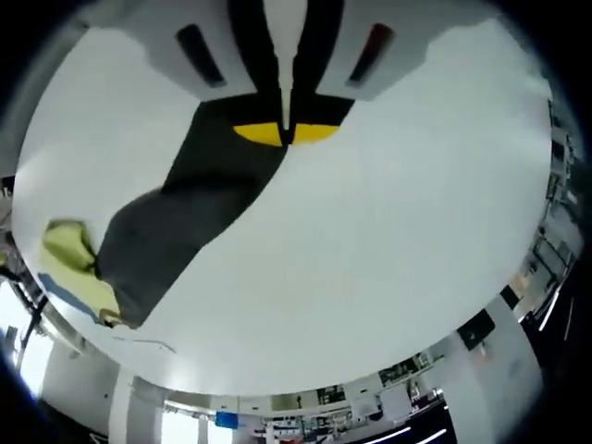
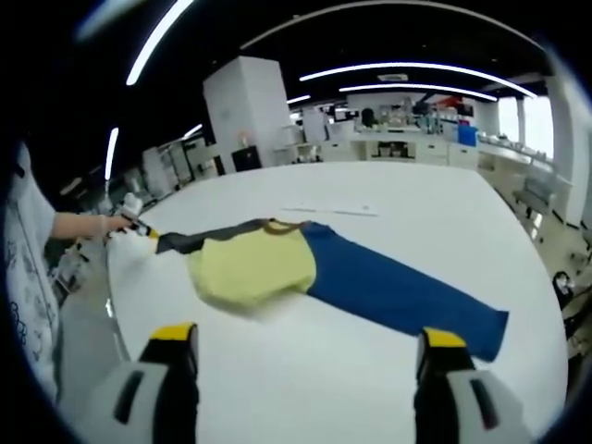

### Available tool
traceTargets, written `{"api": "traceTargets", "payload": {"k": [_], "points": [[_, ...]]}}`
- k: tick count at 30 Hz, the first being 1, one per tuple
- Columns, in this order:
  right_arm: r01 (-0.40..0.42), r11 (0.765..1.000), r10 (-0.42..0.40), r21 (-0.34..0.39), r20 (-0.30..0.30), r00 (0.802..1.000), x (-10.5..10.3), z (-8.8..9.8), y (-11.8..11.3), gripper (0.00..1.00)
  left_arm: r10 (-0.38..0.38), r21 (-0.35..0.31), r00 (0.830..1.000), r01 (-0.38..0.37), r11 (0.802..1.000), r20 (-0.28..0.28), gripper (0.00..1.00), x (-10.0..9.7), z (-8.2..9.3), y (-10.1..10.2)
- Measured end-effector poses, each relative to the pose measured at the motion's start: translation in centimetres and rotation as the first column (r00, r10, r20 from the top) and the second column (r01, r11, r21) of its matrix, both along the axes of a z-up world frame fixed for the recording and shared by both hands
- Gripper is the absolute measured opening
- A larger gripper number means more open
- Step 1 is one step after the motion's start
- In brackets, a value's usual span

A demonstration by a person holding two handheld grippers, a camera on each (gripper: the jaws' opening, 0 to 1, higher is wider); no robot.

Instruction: Fold the garment on the visible template until the final outline fits inside the template.

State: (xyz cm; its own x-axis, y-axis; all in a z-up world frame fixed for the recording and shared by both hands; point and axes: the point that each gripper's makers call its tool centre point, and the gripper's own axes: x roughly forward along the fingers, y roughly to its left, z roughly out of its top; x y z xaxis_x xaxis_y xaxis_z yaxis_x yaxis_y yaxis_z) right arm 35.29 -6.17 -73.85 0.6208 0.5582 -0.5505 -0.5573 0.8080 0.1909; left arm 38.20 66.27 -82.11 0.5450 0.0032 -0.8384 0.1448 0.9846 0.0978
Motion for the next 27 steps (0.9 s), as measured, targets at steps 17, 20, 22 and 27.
{"api": "traceTargets", "payload": {"k": [17,20,22,27], "points": [[0.014,1.0,-0.015,-0.015,-0.035,0.999,-0.1,-1.3,-0.5,0.99,0.015,0.018,0.994,-0.013,1.0,-0.108,0.0,0.7,-2.2,1.2],[0.011,1.0,-0.012,-0.012,-0.031,0.999,-0.1,-1.2,-0.1,0.99,0.011,0.023,0.994,-0.009,1.0,-0.112,0.0,0.7,-2.2,1.0],[0.01,1.0,-0.011,-0.011,-0.025,1.0,0.0,-1.0,0.1,1.0,0.009,0.027,0.994,-0.006,1.0,-0.109,0.0,0.7,-2.2,0.9],[0.008,1.0,-0.008,-0.007,-0.02,1.0,0.0,-0.8,0.4,1.0,0.01,0.031,0.994,-0.007,0.999,-0.107,0.0,0.8,-2.4,1.2]]}}
